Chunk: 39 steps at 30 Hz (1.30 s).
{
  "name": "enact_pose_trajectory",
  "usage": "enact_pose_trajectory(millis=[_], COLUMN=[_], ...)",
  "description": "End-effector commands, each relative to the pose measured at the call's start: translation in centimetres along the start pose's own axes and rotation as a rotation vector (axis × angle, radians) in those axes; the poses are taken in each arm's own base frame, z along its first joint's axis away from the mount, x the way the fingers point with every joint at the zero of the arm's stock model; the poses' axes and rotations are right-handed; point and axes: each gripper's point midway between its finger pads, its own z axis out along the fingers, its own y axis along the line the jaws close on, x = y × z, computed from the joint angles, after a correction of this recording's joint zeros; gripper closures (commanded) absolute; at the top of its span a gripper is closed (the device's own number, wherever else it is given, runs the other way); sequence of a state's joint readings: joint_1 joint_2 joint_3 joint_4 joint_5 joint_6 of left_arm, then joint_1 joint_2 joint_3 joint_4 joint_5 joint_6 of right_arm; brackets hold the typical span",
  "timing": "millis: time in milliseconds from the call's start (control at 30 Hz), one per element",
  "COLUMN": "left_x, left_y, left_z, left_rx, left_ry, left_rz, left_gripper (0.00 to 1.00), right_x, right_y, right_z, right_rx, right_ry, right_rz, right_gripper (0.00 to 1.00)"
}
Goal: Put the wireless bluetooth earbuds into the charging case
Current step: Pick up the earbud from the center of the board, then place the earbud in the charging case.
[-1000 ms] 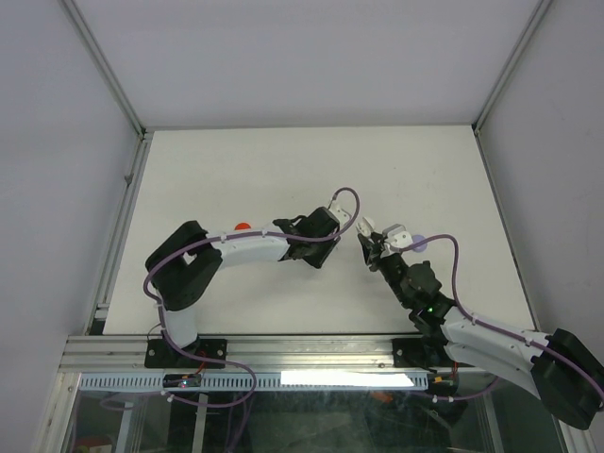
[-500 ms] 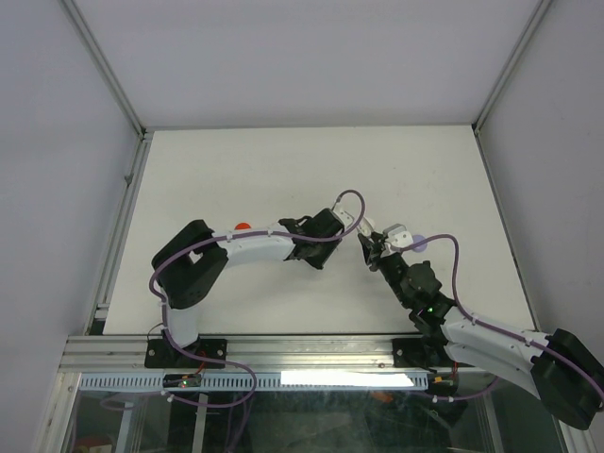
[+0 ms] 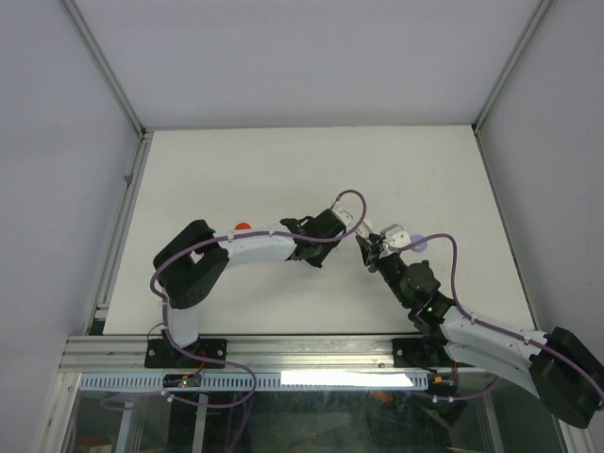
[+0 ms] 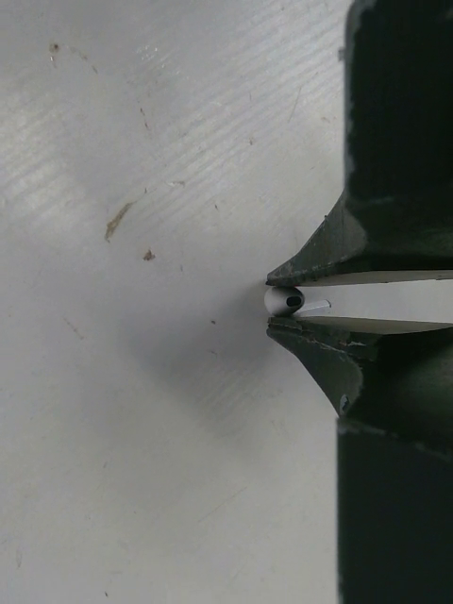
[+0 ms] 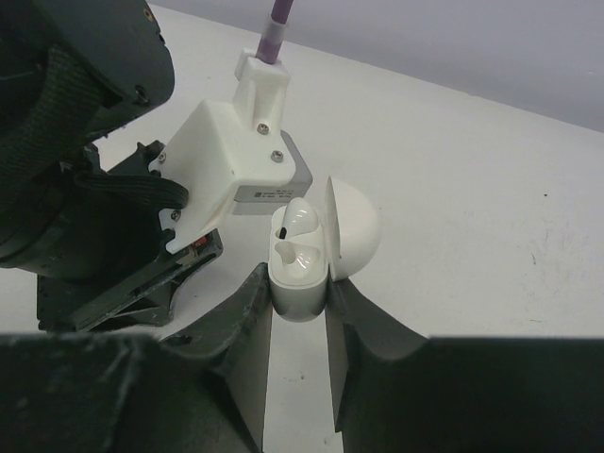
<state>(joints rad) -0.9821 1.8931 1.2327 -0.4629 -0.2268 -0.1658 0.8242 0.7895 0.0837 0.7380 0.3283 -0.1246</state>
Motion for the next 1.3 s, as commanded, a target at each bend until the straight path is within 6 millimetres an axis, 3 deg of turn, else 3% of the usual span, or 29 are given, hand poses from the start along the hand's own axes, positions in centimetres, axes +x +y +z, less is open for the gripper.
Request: enact_pose_trajectory(millis=[0,367,467,600,767,1033,1267], left_x=[-3.1,-8.2,-9.5,-11.3,-12.3,-12.8,-12.9], left_y=[1.5,4.2,4.4,4.6,3.8,2.6,1.4], left_z=[-2.7,-9.9,-12.6,-17.7,-21.8,-25.2,-25.9], left_rx=[-0.068,-0.123,-0.097,-0.026,0.091,0.21,0.275], left_ry=[-0.14,-0.479,-0.582,-0.769,-0.944,-1.116,-1.197], left_rz=[-0.031,-0.145,-0.181,-0.234,-0.215,-0.188,-0.129], left_gripper=[0.91,0.93,0.93,0.93,0.92,0.92,0.92], right_x=[-2.3,-3.9,-4.5,-5.6,-7.0,-9.4,-10.5], right_y=[0.4,2.2,2.8,3.9,5.3,7.2,8.3], right_z=[0.7,1.9,2.2,2.6,3.6,4.4,4.8], right_rx=[-0.016,-0.101,-0.128,-0.179,-0.232,-0.299,-0.328], right_ry=[-0.066,-0.106,-0.132,-0.17,-0.207,-0.271,-0.29], right_rz=[0.025,0.033,0.036,0.043,0.052,0.082,0.109], right_gripper=[0.87,0.88,0.88,0.88,0.88,0.88,0.88])
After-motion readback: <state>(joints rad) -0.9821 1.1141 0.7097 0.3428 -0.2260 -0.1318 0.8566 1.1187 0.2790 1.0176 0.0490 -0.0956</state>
